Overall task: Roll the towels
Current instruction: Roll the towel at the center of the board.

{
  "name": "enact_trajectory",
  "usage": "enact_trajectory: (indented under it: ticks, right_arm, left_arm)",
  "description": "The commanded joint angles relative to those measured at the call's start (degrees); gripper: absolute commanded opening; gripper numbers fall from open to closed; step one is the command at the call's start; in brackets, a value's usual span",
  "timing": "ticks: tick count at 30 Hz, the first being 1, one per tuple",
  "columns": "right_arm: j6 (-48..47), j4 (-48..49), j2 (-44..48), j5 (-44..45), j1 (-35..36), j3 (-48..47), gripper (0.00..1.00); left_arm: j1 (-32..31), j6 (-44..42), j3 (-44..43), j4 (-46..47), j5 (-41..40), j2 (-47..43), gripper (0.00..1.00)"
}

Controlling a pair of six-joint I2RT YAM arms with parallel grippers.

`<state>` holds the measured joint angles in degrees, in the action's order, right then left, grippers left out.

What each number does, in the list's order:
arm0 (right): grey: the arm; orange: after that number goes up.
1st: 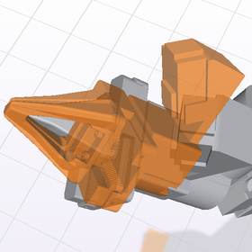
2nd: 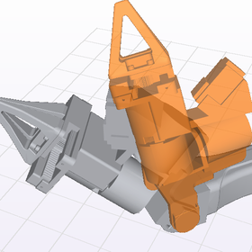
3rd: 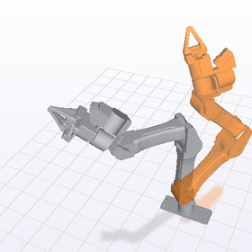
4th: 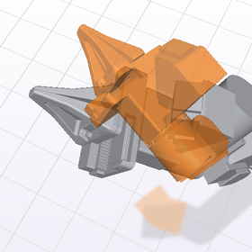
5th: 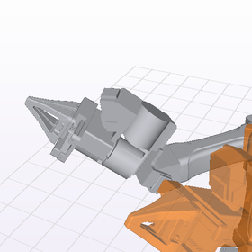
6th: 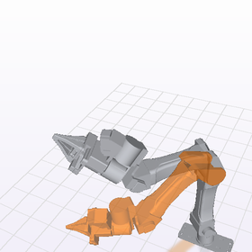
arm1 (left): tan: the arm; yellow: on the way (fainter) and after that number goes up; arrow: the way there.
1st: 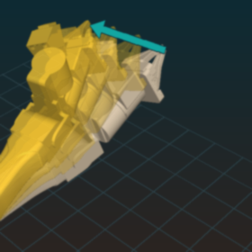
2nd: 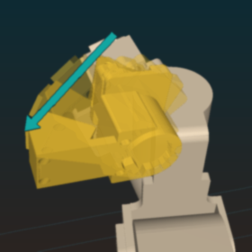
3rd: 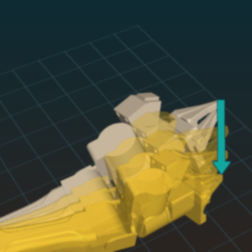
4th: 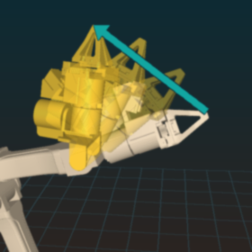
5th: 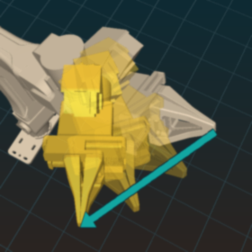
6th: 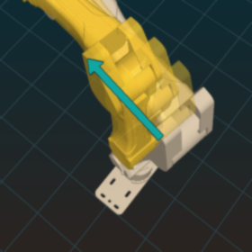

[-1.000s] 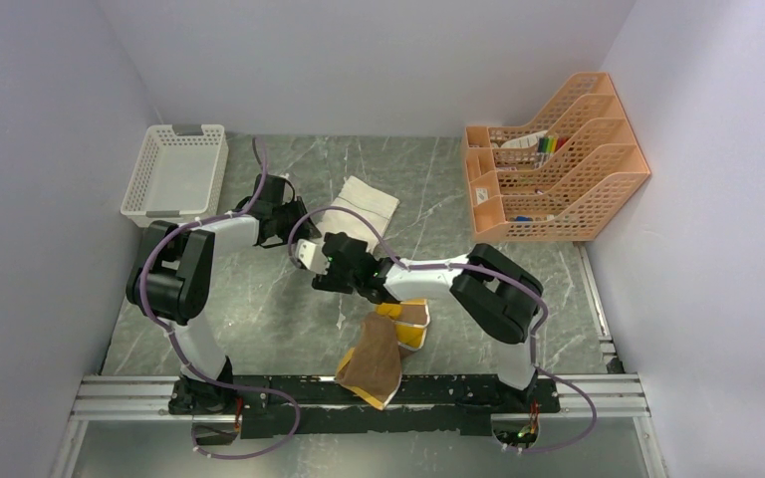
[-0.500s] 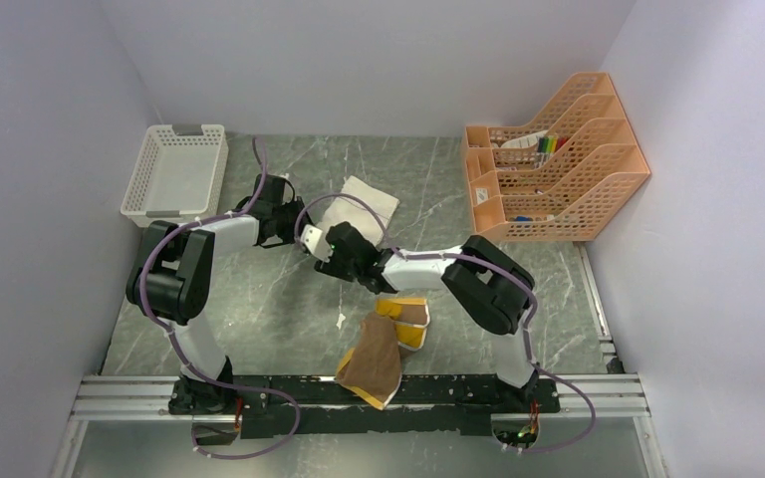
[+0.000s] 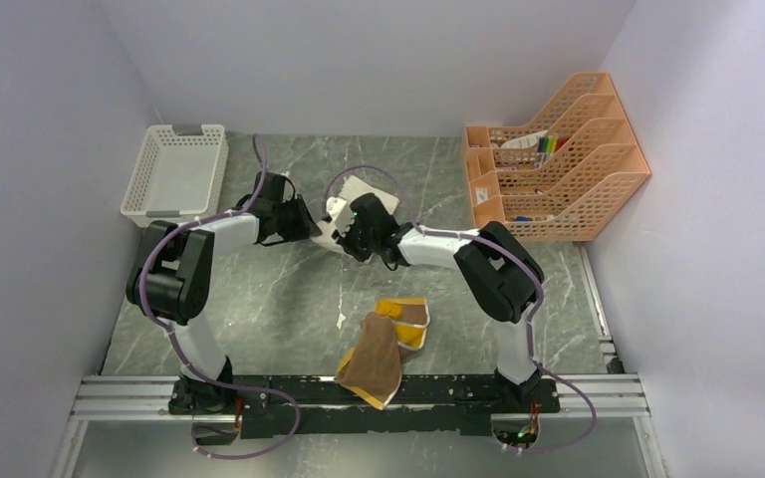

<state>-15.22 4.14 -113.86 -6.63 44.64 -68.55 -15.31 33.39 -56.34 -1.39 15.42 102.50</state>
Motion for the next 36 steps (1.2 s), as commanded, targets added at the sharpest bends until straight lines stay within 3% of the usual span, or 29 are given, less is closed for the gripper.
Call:
enact_trajectory:
  ticks: [1, 2, 3, 11, 18, 27, 36]
  right_arm:
    - [3.81, -7.10, -1.11, -11.20, -1.37, -2.36, 0.10]
    - [4.18, -8.06, -1.36, -13.02, -1.62, -3.22, 0.01]
    - [4.72, -8.93, -1.51, -15.39, -1.89, -3.92, 0.00]
    - [13.55, -8.41, -2.91, -30.60, -4.75, -5.26, 0.00]
    - [27.85, -5.87, -4.81, -37.10, -7.33, -5.99, 0.00]
    - [48.50, 6.23, -6.83, -42.41, -10.32, -1.65, 0.00]
    - [57.17, 10.91, -8.08, -43.53, -14.30, 1.44, 0.00]
  left_arm:
    - [0.44, -0.70, -2.79, -0.02, -0.60, 0.19, 0.28]
    - [0.37, -0.69, -3.08, -0.14, -0.57, 0.16, 0.28]
    - [0.37, -0.61, -3.51, -0.20, -0.60, 0.16, 0.28]
    - [0.37, -0.25, -8.17, -1.29, -0.92, 1.43, 0.34]
    - [0.28, 0.18, -11.28, -1.44, -0.56, 2.74, 0.36]
    - [0.46, -0.27, -10.04, -3.57, -7.72, -2.42, 0.60]
    - [0.94, 1.65, -2.23, -3.14, -16.18, -12.82, 0.71]
